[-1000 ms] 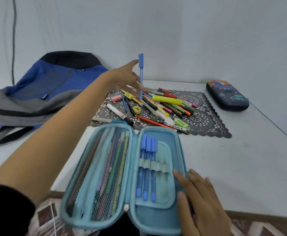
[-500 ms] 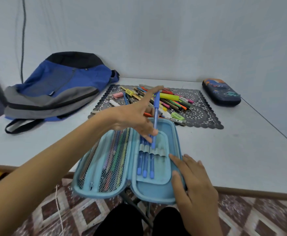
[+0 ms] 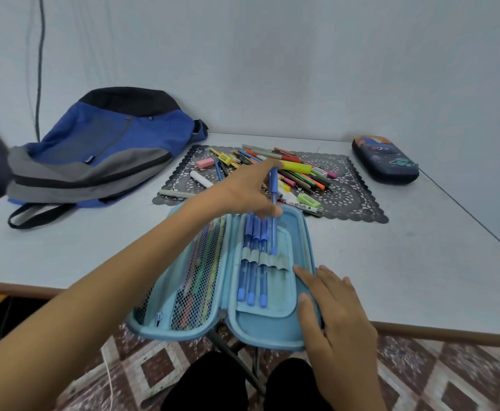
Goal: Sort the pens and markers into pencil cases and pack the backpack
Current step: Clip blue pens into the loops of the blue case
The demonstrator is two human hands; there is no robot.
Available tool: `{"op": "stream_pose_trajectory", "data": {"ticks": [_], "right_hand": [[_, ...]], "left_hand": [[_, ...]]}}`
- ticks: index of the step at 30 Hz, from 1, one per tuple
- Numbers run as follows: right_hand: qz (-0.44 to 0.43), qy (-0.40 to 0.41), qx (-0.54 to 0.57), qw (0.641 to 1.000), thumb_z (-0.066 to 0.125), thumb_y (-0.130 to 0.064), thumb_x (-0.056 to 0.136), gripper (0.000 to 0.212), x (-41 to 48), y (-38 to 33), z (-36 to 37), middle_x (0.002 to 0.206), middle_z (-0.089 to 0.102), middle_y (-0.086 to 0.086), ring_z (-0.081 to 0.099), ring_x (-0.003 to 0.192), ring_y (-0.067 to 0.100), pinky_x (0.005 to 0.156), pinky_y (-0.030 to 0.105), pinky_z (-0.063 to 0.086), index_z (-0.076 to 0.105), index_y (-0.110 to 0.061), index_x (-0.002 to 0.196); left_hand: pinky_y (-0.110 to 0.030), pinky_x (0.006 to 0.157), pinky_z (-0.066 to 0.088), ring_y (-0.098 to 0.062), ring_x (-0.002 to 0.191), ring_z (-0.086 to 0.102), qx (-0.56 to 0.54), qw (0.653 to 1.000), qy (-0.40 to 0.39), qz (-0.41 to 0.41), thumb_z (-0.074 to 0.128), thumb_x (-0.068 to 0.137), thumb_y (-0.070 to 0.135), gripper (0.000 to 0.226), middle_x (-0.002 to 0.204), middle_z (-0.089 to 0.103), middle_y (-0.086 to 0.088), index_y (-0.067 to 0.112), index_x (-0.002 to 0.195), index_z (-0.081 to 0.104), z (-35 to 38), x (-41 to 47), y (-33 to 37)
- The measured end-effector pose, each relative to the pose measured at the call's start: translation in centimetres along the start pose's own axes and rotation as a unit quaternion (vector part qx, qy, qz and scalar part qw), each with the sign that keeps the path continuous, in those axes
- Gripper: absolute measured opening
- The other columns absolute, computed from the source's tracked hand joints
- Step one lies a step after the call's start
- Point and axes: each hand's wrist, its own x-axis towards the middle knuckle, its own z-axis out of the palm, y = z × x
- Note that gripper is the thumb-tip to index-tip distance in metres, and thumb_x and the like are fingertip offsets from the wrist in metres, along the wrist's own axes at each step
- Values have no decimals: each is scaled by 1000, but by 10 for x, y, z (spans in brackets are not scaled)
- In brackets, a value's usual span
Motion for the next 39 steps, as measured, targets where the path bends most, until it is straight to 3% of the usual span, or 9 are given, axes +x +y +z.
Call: {"op": "stream_pose_trajectory", "data": {"ticks": [3, 6, 10, 14, 19, 23, 27, 31, 39], "right_hand": [[-2, 7, -3, 1000, 33, -39, 92, 46, 0, 0, 0, 123, 63, -5, 45, 123, 6, 112, 27, 21, 64, -30, 124], [-8, 12, -2, 1000, 34, -38, 92, 45, 0, 0, 0, 122, 64, -4, 43, 121, 6, 111, 28, 23, 65, -28, 123], [-12, 17, -3, 1000, 35, -37, 91, 45, 0, 0, 0, 120, 65, -3, 44, 121, 6, 111, 29, 23, 66, -27, 122], [-16, 18, 1, 1000, 35, -37, 91, 45, 0, 1, 1, 120, 65, -4, 45, 121, 6, 111, 29, 23, 66, -27, 122], [-21, 31, 0, 999, 36, -36, 90, 44, 1, 1, 1, 118, 65, -2, 45, 119, 7, 109, 30, 25, 67, -26, 120], [-20, 29, -2, 999, 36, -35, 90, 44, 0, 1, 3, 118, 65, -3, 45, 120, 6, 110, 29, 23, 67, -27, 120], [-14, 31, -3, 999, 36, -36, 90, 43, 0, 1, 3, 119, 65, -5, 45, 120, 5, 110, 26, 22, 67, -30, 120], [-13, 40, -5, 999, 37, -35, 89, 43, 1, 0, 3, 118, 66, -4, 45, 119, 5, 109, 26, 22, 68, -28, 118], [-12, 45, 2, 999, 36, -35, 89, 44, 2, 0, 4, 117, 66, -4, 45, 119, 5, 108, 27, 24, 69, -27, 117]], "left_hand": [[-37, 84, 56, -21, 83, 67, 22, 999, -18, -14, 80, 79, 14, 83, 99, 61, -4, 18, 146, 32, -2, 3, 1], [-20, 66, 50, -12, 75, 61, -9, 999, -38, -28, 81, 77, 11, 79, 97, 55, 2, 18, 142, 37, -4, 7, -1], [-17, 68, 44, -14, 87, 58, -18, 999, -17, -26, 76, 82, 12, 55, 100, 58, 5, 13, 133, 54, -7, 14, -5], [-8, 48, 42, -13, 62, 59, -29, 999, 25, -32, 72, 86, 6, 46, 80, 59, 3, 5, 130, 58, -6, 15, -8], [-20, 66, 46, -12, 79, 56, 104, 992, 72, -6, 78, 78, 18, 45, 110, 61, -2, 14, 120, 62, 1, 20, -5], [-34, 81, 54, -20, 91, 65, 185, 982, 27, 7, 81, 75, 24, 27, 103, 70, -5, 15, 99, 72, 10, 23, 1], [-31, 76, 53, -17, 81, 62, 224, 974, 1, 23, 83, 74, 30, 34, 97, 69, -3, 15, 102, 72, 17, 20, 4], [-26, 71, 45, -13, 73, 57, 245, 969, -8, 35, 84, 73, 37, 43, 71, 54, 12, 12, 106, 72, 17, 14, 7], [-33, 85, 53, -16, 96, 65, 252, 966, -42, 44, 82, 72, 46, 46, 104, 70, 1, 17, 106, 72, 23, -3, -1]]}}
